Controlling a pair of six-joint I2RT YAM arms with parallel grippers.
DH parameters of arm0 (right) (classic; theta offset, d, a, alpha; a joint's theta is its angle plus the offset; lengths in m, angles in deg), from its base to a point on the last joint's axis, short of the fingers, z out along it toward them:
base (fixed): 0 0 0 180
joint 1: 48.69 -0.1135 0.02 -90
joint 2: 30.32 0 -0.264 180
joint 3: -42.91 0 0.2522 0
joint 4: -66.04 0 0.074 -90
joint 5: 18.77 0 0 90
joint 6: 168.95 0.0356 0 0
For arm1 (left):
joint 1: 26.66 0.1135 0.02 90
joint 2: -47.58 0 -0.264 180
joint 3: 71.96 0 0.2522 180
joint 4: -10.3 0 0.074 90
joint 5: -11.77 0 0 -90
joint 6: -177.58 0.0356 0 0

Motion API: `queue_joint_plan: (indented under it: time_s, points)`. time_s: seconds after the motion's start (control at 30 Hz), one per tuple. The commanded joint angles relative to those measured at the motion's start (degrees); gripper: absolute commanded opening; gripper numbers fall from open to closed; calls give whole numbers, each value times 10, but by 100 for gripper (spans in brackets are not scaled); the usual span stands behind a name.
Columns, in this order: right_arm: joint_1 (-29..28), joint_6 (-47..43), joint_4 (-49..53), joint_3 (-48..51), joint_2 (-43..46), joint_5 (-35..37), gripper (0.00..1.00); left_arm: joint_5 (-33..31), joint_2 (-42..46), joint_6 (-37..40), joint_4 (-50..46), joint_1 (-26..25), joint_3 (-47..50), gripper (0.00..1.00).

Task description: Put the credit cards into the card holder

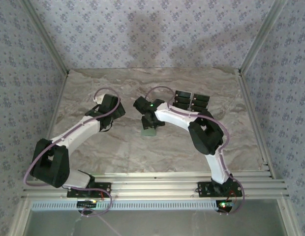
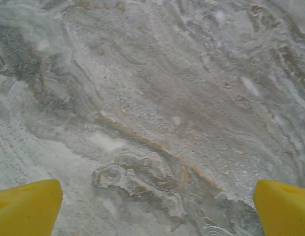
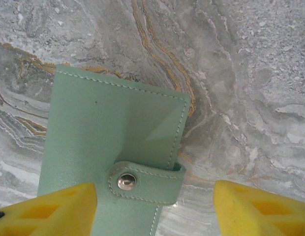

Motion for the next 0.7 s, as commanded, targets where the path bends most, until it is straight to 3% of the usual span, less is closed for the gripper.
queue_joint_plan:
  time_s: [0.0, 0.4, 0.53, 0.67]
  points:
    - [-2, -4, 21, -23, -15, 14, 66, -5, 6, -5, 10, 1, 3, 100]
    - [2, -3, 22, -23, -31, 12, 61, 5, -5, -5, 18, 1, 9, 100]
    - [3, -1, 18, -10, -29, 10, 53, 5, -5, -3, 19, 1, 7, 100]
    - [4, -1, 10, 4, -26, 6, 35, 5, -7, -2, 19, 2, 4, 100]
